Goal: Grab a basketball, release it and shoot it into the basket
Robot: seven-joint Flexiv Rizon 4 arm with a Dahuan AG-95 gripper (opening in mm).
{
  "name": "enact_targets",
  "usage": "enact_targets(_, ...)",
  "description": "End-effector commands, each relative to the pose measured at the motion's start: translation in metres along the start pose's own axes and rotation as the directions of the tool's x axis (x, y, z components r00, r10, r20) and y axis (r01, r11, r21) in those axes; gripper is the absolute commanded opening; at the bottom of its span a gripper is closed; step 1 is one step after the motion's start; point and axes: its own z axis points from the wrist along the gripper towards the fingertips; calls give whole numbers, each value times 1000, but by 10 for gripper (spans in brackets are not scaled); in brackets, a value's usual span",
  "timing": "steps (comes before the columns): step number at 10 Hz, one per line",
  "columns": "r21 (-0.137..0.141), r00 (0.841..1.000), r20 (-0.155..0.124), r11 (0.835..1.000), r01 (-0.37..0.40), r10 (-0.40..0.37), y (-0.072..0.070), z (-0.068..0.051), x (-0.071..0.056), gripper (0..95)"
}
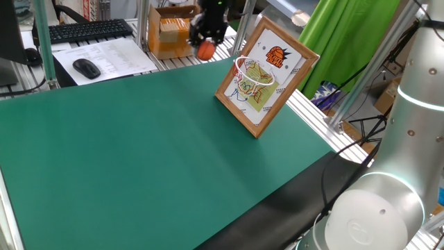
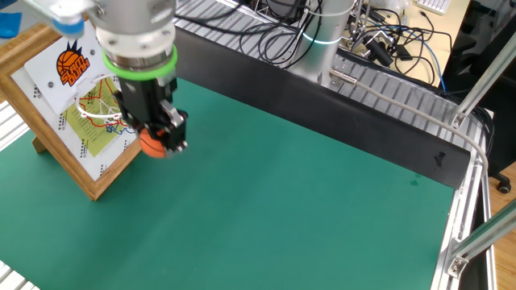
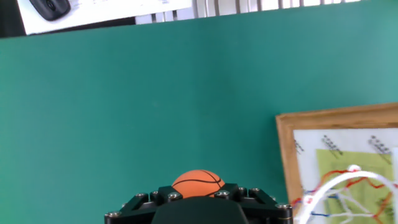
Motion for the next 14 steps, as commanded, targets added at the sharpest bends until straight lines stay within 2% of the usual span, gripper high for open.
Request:
enact_targets(1,-3,1000,-18,1000,26,-26,-13,-12,0,380)
enact_targets(5,10,998,-8,998,55,-55,-34,-25,5,380)
enact_targets(9,8,997,-9,997,82,-82,-49,-28,8,380)
enact_targets(14,14,991,-7,991,130,-130,-78,-27,12,380)
